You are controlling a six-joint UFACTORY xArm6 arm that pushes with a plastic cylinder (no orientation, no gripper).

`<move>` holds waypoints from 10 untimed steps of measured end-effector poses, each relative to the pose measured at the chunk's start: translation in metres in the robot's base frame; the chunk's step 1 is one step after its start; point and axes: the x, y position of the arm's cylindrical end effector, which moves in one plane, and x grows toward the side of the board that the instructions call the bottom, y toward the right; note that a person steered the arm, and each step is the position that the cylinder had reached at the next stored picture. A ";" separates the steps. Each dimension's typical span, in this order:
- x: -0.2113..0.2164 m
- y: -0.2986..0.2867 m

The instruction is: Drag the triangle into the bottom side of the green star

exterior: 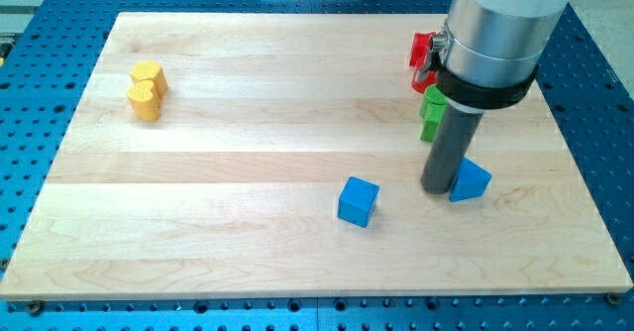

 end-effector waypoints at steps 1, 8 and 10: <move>0.062 0.002; 0.000 0.050; 0.021 0.041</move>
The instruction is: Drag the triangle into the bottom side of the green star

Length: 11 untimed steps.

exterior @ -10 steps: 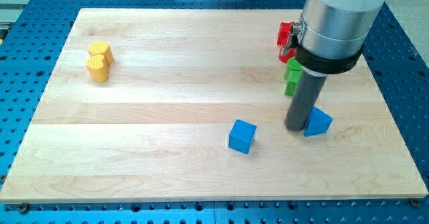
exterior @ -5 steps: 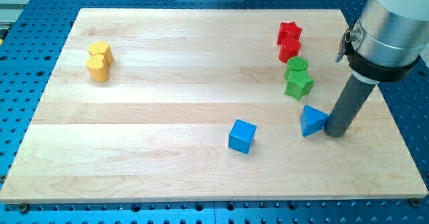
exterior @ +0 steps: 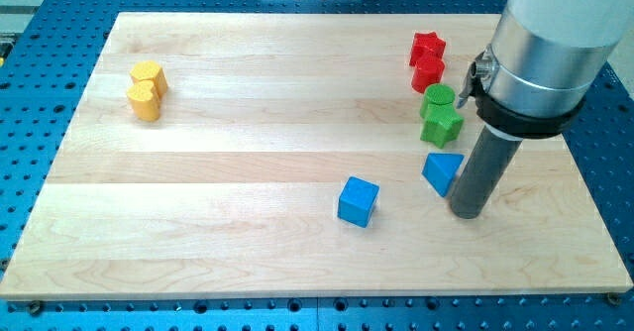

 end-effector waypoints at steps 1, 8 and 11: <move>0.000 0.000; -0.021 -0.005; -0.025 -0.042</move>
